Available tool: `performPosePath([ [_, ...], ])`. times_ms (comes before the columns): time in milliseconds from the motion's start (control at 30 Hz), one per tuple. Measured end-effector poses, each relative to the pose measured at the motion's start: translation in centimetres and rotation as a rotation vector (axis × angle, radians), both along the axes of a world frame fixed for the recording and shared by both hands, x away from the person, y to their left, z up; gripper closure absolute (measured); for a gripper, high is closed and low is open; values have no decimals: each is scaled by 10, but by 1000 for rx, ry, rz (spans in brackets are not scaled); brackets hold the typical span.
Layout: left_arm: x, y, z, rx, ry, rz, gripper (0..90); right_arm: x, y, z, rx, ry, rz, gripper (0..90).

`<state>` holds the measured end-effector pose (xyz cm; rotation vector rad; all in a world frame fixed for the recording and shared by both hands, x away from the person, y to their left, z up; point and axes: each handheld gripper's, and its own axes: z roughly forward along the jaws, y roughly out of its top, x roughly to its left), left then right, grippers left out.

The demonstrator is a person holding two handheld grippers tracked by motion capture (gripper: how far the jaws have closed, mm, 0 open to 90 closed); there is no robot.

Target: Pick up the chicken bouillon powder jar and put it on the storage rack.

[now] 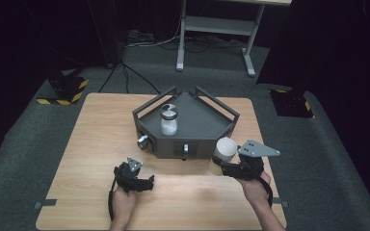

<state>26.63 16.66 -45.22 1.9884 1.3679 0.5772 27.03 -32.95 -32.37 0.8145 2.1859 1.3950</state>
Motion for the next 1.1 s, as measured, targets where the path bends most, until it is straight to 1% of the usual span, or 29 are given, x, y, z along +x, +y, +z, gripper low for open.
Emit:
performPosePath([
  [100, 0, 0, 0, 0, 0, 0, 1, 6, 5, 9, -6, -5, 9, 354],
  [300, 0, 0, 0, 0, 0, 0, 1, 17, 12, 22, -10, -13, 8, 354],
  [467, 0, 0, 0, 0, 0, 0, 1, 28, 18, 31, -6, -13, 0, 354],
  [700, 0, 0, 0, 0, 0, 0, 1, 45, 30, 43, -12, -28, -17, 354],
  [767, 0, 0, 0, 0, 0, 0, 1, 52, 34, 45, -1, -27, -27, 354],
  [833, 0, 0, 0, 0, 0, 0, 1, 57, 37, 47, -2, -25, -36, 353],
  [967, 0, 0, 0, 0, 0, 0, 1, 68, 46, 49, -23, -23, -64, 353],
  [1100, 0, 0, 0, 0, 0, -1, 1, 78, 53, 49, -25, -21, -91, 353],
])
